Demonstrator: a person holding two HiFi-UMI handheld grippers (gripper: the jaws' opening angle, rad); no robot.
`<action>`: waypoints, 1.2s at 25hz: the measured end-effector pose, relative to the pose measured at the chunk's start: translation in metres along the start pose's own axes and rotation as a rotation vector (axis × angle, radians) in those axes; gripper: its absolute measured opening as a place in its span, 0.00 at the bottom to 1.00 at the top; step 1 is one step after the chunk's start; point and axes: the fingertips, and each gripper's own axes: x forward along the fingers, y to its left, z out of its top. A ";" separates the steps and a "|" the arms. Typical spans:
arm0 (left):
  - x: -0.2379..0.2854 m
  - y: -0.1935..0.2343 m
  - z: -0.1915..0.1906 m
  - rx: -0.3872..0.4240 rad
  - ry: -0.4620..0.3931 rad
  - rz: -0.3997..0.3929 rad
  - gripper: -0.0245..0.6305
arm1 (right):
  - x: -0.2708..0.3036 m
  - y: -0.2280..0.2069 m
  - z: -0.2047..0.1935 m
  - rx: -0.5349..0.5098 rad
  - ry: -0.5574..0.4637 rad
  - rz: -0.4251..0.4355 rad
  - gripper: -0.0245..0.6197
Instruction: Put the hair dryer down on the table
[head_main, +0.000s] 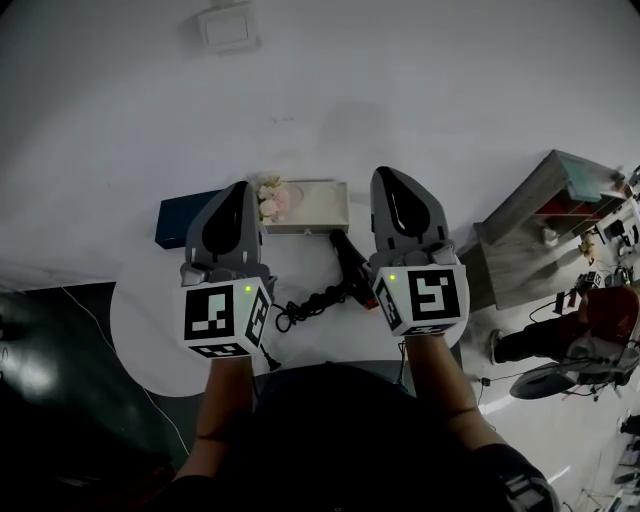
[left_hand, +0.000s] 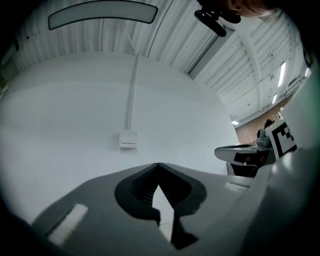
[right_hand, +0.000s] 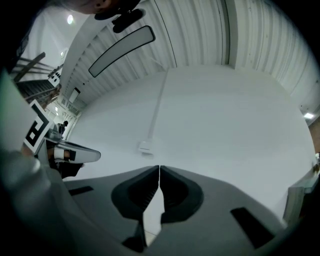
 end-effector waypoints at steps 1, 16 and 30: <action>-0.001 -0.002 0.000 -0.008 0.001 -0.003 0.06 | -0.002 -0.001 -0.001 0.002 0.005 0.002 0.06; -0.002 -0.015 0.000 0.033 0.018 -0.025 0.06 | -0.008 0.000 -0.012 0.018 0.045 0.027 0.06; -0.008 0.018 -0.009 0.033 0.042 -0.024 0.06 | 0.010 0.020 -0.014 0.067 0.060 -0.032 0.06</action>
